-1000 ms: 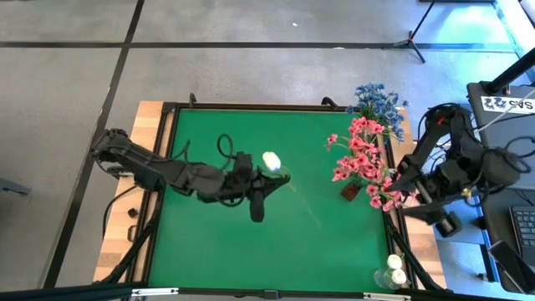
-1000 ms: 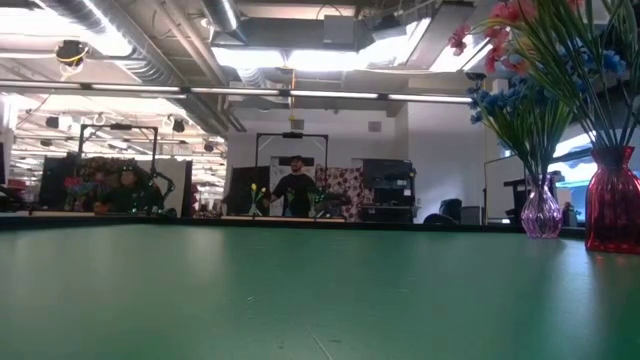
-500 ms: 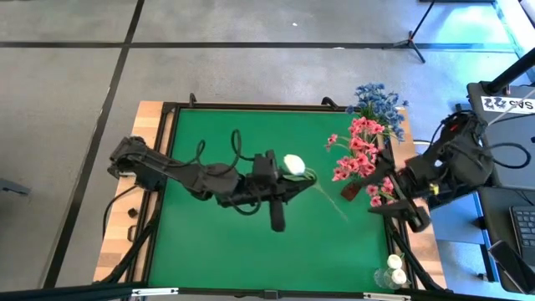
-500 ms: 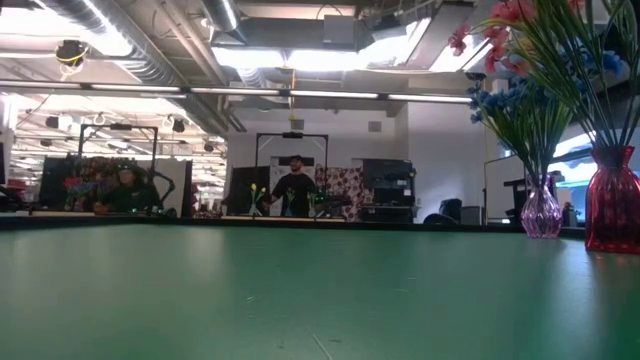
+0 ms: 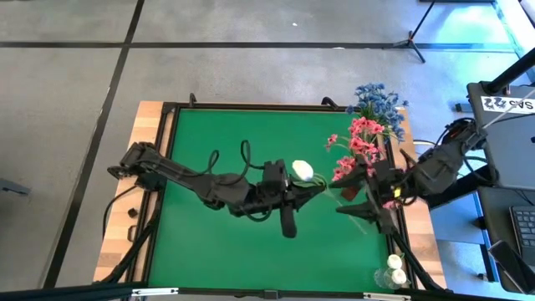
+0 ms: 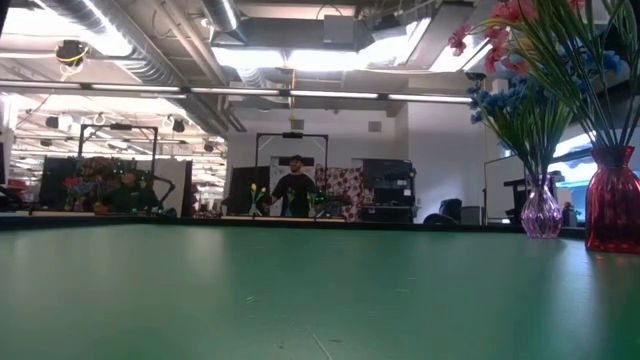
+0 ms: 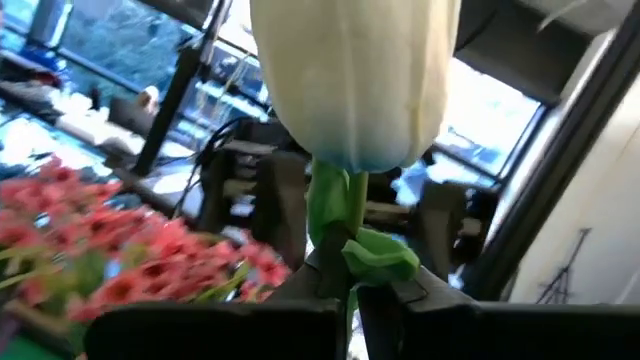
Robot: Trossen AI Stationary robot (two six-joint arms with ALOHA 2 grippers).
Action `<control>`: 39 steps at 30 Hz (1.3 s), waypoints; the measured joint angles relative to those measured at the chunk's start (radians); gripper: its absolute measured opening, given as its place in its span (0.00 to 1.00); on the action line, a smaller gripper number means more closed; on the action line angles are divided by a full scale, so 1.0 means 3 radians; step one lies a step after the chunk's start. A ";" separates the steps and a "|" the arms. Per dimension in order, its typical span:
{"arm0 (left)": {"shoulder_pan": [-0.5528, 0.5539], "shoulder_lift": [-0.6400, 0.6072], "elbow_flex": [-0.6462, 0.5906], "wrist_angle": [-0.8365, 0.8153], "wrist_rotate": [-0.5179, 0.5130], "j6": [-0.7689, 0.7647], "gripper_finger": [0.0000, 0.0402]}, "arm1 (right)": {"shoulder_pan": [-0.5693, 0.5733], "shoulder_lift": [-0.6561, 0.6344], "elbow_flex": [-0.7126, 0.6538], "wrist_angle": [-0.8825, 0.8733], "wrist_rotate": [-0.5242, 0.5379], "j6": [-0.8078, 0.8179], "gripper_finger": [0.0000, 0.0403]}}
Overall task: Sort flowers into vase by color
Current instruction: Put the white flower into the transparent vase
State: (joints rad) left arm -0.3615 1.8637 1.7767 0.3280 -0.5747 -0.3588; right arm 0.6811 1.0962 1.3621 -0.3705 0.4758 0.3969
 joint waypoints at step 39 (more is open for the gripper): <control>-0.0214 -0.0004 -0.0004 -0.0781 0.0611 -0.0257 0.10 | -0.0091 0.0444 0.0000 0.0034 -0.0858 0.0407 0.03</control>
State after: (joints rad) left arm -0.4257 1.8626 1.7756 0.0938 -0.3914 -0.4359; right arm 0.6537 1.2293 1.3621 -0.3604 0.2185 0.5190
